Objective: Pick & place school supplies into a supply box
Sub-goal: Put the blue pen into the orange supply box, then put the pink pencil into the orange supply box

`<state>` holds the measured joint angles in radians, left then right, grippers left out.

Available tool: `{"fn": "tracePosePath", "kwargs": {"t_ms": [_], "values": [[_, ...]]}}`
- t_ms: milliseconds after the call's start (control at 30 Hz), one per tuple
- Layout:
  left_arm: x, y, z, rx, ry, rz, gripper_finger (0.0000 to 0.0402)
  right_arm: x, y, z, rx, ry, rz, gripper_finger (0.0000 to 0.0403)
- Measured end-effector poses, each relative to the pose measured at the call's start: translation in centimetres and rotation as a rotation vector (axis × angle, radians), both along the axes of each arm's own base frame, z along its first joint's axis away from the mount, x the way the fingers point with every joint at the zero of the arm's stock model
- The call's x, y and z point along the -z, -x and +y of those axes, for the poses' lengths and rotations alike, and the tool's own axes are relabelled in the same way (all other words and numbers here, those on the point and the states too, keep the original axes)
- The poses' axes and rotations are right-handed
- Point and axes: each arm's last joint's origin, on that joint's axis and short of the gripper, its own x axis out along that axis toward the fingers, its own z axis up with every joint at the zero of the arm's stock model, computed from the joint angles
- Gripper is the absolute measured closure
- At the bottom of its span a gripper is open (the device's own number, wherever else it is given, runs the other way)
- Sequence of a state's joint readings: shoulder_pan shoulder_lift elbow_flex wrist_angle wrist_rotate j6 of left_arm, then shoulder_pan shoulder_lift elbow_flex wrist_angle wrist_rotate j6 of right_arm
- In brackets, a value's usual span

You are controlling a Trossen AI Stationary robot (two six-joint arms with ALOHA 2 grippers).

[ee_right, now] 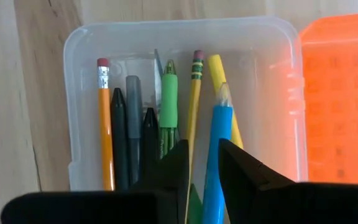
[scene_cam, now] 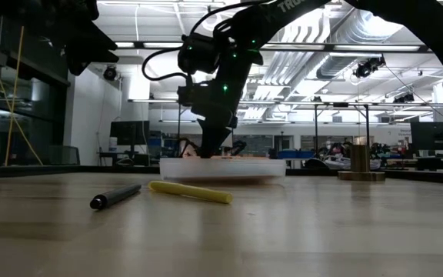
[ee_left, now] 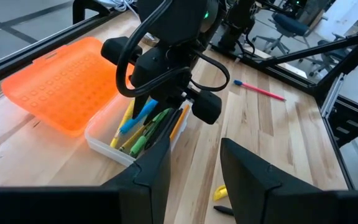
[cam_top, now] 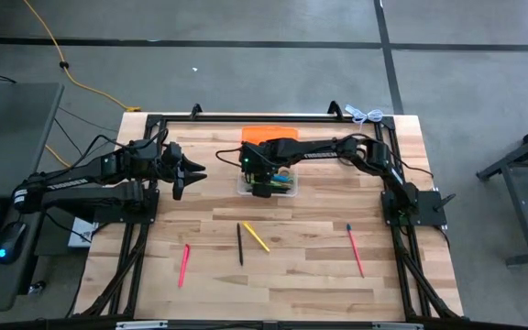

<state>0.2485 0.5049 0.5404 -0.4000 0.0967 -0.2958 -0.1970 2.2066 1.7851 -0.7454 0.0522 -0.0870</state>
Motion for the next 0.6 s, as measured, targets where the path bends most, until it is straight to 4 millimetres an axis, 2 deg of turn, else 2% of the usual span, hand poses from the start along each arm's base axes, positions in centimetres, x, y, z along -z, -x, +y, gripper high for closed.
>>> {"fn": "tracePosePath", "kwargs": {"t_ms": [333,600], "values": [[0.0,0.0,-0.1,0.018,0.006,-0.002,0.0234,-0.7,0.0,0.0,0.0,0.003,-0.016,0.0338],[0.1,0.0,-0.1,0.027,0.013,0.011,0.0234,-5.3,0.6,0.3,0.016,-0.011,0.004,0.0347]]}}
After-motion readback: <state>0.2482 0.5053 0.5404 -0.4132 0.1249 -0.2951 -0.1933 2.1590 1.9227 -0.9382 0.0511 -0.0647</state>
